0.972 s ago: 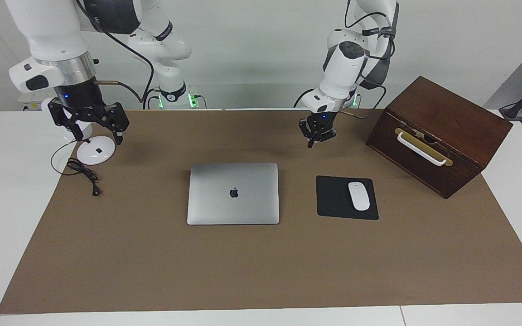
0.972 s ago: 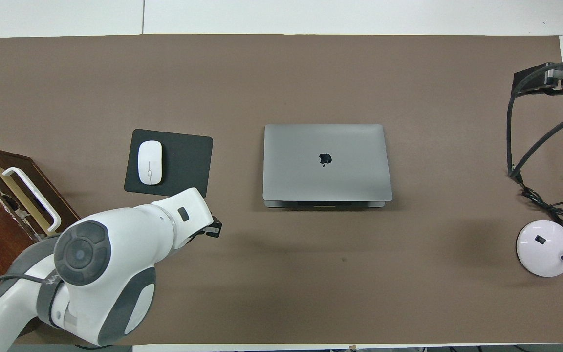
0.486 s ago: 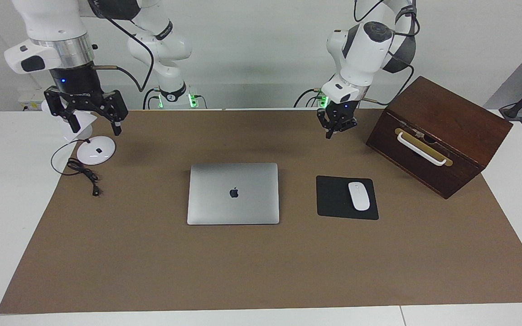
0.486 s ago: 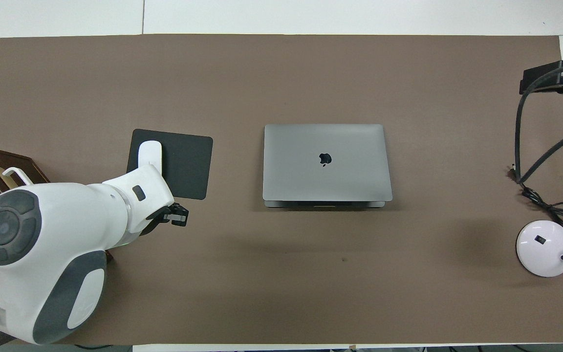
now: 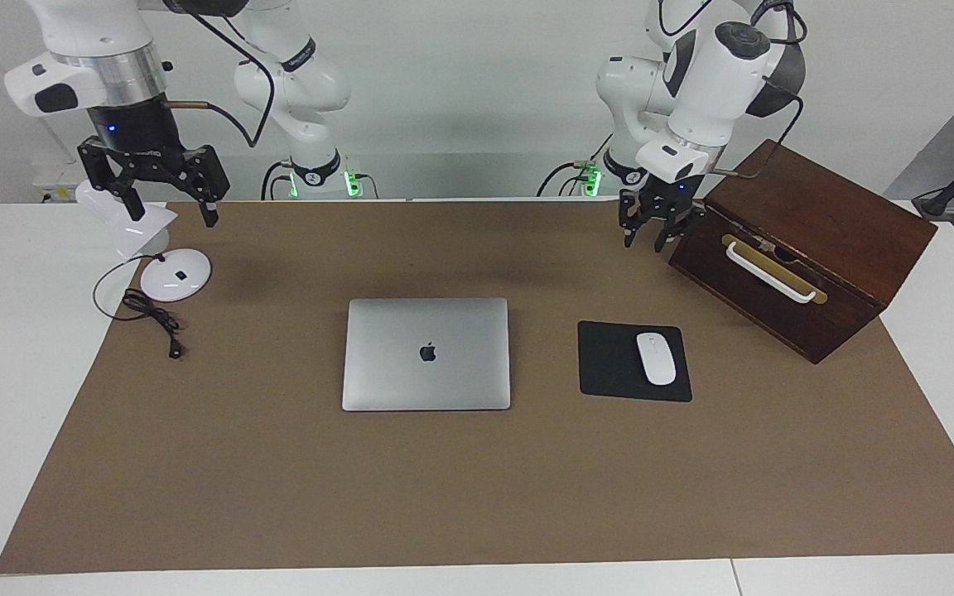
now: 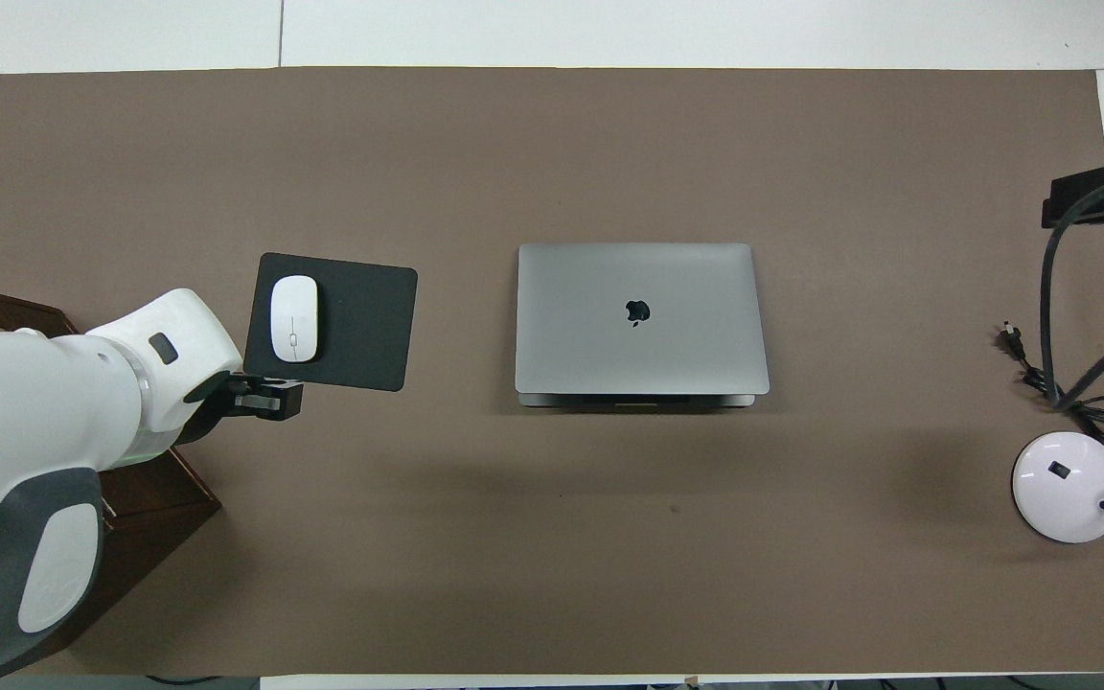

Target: Close laptop with both arms

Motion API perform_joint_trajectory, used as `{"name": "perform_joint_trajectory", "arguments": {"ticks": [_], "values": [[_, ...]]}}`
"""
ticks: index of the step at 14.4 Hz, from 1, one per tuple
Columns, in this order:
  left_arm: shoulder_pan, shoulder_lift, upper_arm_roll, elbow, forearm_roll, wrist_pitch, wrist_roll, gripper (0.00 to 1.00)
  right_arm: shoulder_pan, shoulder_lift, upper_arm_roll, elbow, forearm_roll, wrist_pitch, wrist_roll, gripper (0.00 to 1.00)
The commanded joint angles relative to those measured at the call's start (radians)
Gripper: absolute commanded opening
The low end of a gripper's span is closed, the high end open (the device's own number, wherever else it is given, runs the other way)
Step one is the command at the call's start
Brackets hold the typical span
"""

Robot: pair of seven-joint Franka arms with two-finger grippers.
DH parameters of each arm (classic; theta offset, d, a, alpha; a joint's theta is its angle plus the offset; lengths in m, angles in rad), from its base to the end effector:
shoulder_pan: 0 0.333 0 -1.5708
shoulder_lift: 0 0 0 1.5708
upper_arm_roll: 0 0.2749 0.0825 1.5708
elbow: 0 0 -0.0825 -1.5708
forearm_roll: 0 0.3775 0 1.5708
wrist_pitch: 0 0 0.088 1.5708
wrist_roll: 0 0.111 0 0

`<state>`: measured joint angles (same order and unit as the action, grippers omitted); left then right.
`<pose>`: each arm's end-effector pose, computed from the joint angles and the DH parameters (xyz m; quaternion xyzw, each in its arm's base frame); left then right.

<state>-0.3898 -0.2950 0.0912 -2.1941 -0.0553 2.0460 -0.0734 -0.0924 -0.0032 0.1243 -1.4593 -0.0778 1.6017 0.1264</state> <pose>0.4645 -0.1443 0.4790 0.9914 -0.1022 0.0641 0.0515 0.5503 0.0093 0.6366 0.9954 -0.0487 0.0755 0.0332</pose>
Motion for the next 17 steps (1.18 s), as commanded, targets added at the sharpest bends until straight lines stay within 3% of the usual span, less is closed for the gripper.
{"name": "perform_joint_trajectory", "arguments": {"ticks": [1,5,8,14,17], "values": [[0.06,-0.009,-0.008,0.046,0.02,-0.061,0.009,1.0,0.029,-0.04,-0.074,-0.058,0.021,-0.008,-0.037,1.0],[0.161,0.013,-0.008,0.149,0.018,-0.073,-0.009,1.0,0.051,-0.057,-0.135,-0.102,0.021,-0.008,-0.067,1.0],[0.227,0.071,-0.008,0.273,0.018,-0.122,-0.008,1.0,0.049,-0.078,-0.137,-0.139,0.021,-0.006,-0.07,1.0],[0.285,0.198,-0.007,0.563,0.017,-0.343,-0.003,1.0,0.046,-0.078,-0.132,-0.134,0.021,-0.005,-0.071,1.0],[0.301,0.229,-0.007,0.625,0.011,-0.432,-0.003,1.0,0.043,-0.078,-0.126,-0.134,0.021,0.007,-0.071,1.0]]}}
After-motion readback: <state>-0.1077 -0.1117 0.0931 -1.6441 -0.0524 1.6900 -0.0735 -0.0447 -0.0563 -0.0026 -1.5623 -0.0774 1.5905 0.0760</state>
